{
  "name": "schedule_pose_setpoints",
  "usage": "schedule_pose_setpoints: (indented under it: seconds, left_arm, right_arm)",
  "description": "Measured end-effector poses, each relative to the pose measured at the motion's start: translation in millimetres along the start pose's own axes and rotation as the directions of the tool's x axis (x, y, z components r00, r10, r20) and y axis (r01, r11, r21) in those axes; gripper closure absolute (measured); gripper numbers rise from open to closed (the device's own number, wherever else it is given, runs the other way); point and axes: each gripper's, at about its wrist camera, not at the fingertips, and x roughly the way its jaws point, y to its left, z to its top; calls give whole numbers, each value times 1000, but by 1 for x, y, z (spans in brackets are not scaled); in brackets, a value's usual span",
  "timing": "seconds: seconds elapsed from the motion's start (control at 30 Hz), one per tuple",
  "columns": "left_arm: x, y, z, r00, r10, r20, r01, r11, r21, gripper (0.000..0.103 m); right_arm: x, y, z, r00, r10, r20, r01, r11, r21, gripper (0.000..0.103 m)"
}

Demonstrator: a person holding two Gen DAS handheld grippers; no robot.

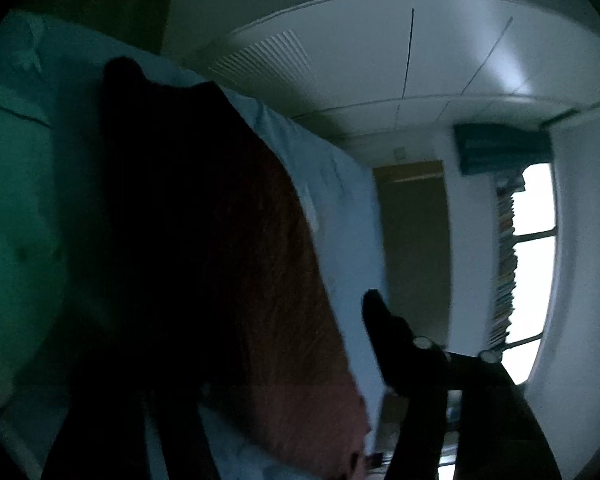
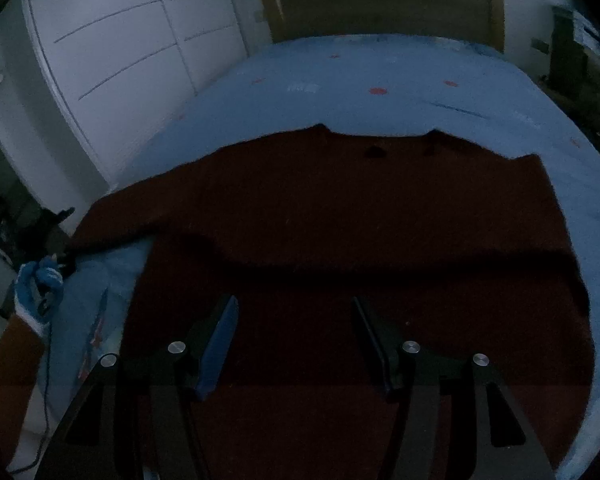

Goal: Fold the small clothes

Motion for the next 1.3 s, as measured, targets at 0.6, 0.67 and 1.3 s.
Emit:
schedule_pose_setpoints:
  seconds: [0.6,0.67,1.3]
  left_arm:
    - [29,-26,8,995,96,-2,-96,995,-40,99]
    - [31,-33,3,996,91,-6,-91,995,-41,99]
    - [108,-151,-112,982,11,-187,9,994,105,99]
  right_arm:
    - [-29,-46,-9,998,-50,32,47,996,71,42]
    - [-31,-54,-12,998,-54,28,52,995,88,42]
    - [-67,-132,-43,991,-132,11,127,970,208,42]
